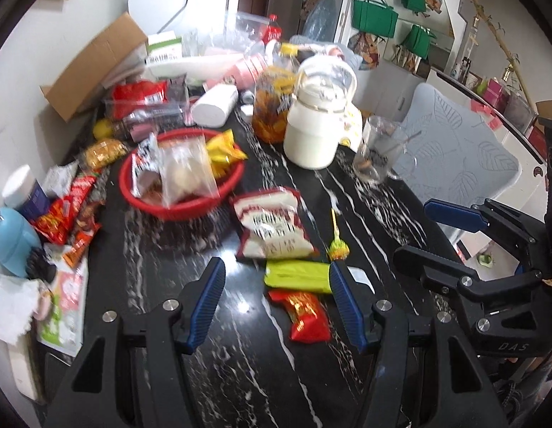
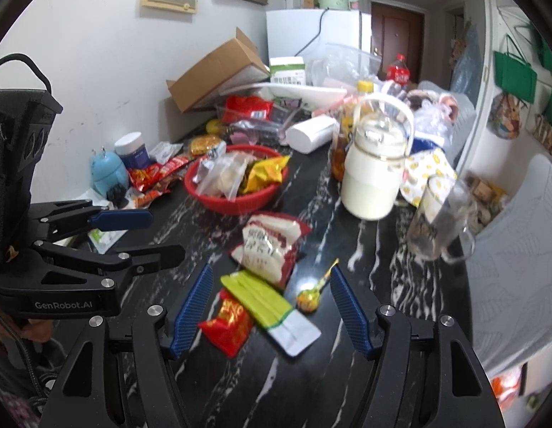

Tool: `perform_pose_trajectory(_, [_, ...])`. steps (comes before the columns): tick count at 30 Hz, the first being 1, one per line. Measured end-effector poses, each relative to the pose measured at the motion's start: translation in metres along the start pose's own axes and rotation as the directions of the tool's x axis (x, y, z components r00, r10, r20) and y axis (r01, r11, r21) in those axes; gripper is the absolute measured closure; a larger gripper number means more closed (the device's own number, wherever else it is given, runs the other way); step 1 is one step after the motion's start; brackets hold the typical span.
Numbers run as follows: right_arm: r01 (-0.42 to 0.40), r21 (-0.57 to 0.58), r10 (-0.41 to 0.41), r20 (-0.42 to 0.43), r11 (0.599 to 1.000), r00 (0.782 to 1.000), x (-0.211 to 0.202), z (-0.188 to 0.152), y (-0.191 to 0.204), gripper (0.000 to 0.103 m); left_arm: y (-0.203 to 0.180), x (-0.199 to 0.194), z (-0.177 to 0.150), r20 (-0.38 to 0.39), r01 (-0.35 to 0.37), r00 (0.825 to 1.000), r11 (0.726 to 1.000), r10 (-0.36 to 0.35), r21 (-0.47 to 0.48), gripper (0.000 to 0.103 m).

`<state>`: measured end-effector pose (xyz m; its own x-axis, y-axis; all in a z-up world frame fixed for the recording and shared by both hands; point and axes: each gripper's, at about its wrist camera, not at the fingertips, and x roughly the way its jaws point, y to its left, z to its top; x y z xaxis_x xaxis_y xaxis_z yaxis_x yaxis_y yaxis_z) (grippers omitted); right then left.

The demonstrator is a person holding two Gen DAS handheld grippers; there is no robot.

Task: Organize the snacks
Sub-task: 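Move both tools back from the basket toward the remaining packets, then grasp the green-white packet with the right tool while the left approaches the red candy packet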

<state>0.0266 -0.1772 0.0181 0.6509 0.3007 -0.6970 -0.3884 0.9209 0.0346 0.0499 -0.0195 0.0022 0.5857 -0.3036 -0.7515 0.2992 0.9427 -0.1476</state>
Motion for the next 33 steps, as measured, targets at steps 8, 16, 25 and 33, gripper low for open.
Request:
perform_pose_trajectory(8, [-0.012, 0.029, 0.013, -0.061, 1.0, 0.998, 0.015, -0.027, -0.006, 0.034, -0.007, 0.02, -0.019, -0.055, 0.02, 0.998, 1.0, -0.02, 0.0, 0.044])
perform_pose_trajectory(16, [-0.02, 0.07, 0.029, -0.134, 0.997, 0.991, 0.034, -0.055, -0.011, 0.034, -0.016, 0.043, -0.037, -0.114, 0.03, 0.993, 1.0, -0.03, 0.005, 0.044])
perform_pose_trajectory(25, [0.006, 0.104, 0.013, -0.179, 0.995, 0.984, 0.046, -0.074, -0.025, 0.034, -0.027, 0.072, -0.047, -0.167, 0.031, 0.986, 0.999, -0.027, 0.023, 0.044])
perform_pose_trajectory(33, [0.001, 0.046, 0.008, -0.202, 0.999, 0.979, 0.069, -0.076, -0.025, 0.034, -0.019, 0.089, -0.049, -0.202, -0.003, 0.979, 1.0, 0.004, 0.007, 0.044])
